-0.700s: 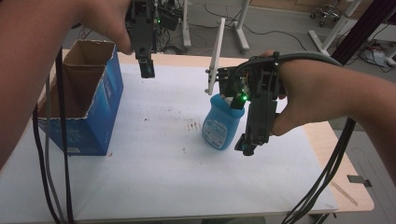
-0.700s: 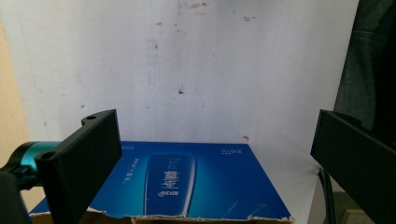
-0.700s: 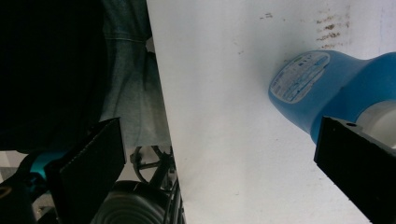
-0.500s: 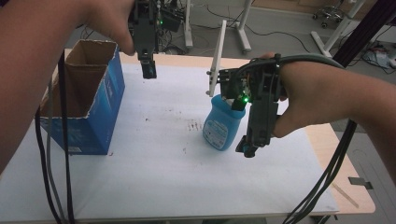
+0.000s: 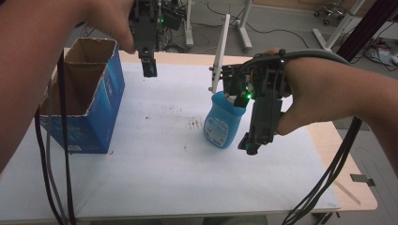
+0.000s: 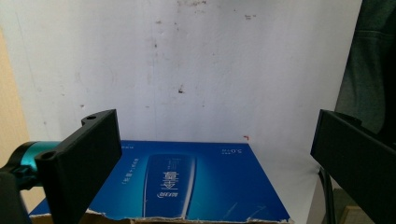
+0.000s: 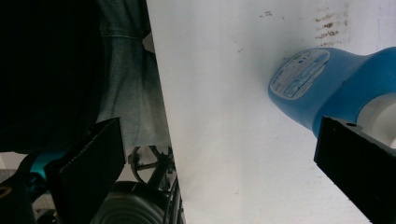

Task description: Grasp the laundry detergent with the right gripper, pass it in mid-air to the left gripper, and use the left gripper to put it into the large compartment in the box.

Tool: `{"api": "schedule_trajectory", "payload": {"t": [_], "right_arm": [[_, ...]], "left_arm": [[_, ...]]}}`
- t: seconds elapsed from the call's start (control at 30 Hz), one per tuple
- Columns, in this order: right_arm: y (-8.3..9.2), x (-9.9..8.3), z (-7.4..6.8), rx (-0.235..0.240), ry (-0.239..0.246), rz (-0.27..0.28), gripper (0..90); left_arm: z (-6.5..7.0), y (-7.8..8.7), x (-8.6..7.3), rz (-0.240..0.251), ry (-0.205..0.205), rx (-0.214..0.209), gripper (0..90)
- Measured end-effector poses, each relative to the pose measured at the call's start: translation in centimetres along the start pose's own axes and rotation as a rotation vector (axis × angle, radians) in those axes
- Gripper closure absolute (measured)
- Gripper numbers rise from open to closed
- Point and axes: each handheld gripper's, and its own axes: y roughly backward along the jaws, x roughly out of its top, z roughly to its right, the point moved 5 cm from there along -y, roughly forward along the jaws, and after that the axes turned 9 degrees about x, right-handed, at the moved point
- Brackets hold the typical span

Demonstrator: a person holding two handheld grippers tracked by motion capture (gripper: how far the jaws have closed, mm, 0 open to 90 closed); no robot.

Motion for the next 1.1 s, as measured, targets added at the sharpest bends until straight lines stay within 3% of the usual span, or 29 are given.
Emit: {"api": "schedule_trajectory", "payload": {"t": [0.33, 0.63, 0.77, 0.87, 0.97, 1.1], "right_arm": [[0.0, -0.6, 0.2, -0.006, -0.013, 0.022, 1.3], [0.8, -2.0, 1.2, -0.052, -0.075, 0.081, 1.3], [1.5, -3.4, 2.2, -0.076, -0.124, 0.134, 1.3], [1.9, -5.3, 3.4, -0.101, -0.17, 0.205, 1.3], [2.0, -5.8, 3.6, -0.111, -0.183, 0.221, 1.3], [1.5, -8.5, 3.9, -0.135, -0.253, 0.317, 1.3]], "left_arm": [[0.0, -0.1, 0.0, -0.003, -0.001, 0.003, 1.7], [0.0, -0.1, 0.0, 0.002, 0.003, 0.006, 1.7], [0.0, -0.1, 0.0, 0.0, 0.008, 0.007, 1.7], [0.1, 0.0, 0.1, -0.001, 0.006, 0.007, 1.7], [0.1, 0.0, 0.1, -0.002, 0.005, 0.006, 1.7], [0.3, 0.2, 0.1, 0.001, 0.011, 0.009, 1.7]]}}
